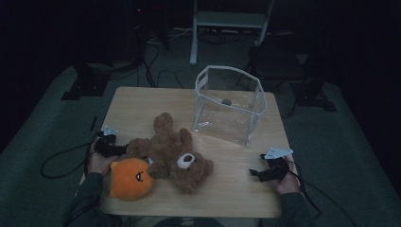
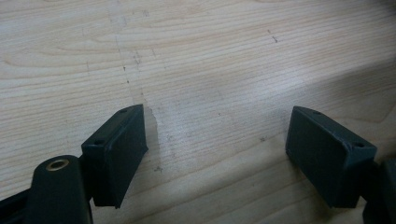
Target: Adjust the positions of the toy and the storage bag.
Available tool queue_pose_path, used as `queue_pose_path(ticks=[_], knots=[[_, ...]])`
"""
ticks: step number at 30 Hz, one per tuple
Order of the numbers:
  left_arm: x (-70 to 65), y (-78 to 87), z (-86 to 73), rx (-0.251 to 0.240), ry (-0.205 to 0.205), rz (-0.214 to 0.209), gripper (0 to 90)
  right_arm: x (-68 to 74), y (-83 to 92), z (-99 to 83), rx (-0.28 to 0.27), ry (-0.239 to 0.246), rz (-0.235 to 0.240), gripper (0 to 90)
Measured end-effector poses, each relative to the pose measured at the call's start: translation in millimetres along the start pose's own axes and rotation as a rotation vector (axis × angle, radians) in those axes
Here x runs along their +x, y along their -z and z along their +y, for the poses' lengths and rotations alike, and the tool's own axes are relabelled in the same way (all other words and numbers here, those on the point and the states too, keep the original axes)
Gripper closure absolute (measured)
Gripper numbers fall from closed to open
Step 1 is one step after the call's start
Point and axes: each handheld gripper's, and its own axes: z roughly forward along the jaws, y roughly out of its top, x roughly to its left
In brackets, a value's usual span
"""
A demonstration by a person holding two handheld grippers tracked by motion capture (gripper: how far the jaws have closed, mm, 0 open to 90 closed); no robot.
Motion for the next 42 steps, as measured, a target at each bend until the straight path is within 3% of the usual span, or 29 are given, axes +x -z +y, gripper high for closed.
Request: queue_pose_path(ticks=[10,13,16,26,42], knots=[[-0.6,0.4,0.0,0.0,0.006,0.005,20.8,0.2,0.1,-0.1,0.0,0.001,0.0,11.5],[0.3,2.3,-1.7,-0.011,0.018,0.014,25.6,0.3,0.1,-0.1,0.0,0.0,-0.001,11.5],[2.1,5.9,-3.5,-0.034,0.039,-0.003,30.5,0.3,0.1,-0.1,0.0,0.001,-0.001,11.5],[-0.7,18.0,3.0,-0.06,0.018,-0.028,31.2,0.5,0.1,-0.1,-0.001,-0.006,-0.006,11.6],[-10.8,55.0,9.7,-0.14,-0.021,-0.035,29.6,0.5,0.1,-0.1,-0.001,-0.006,-0.006,11.6]])
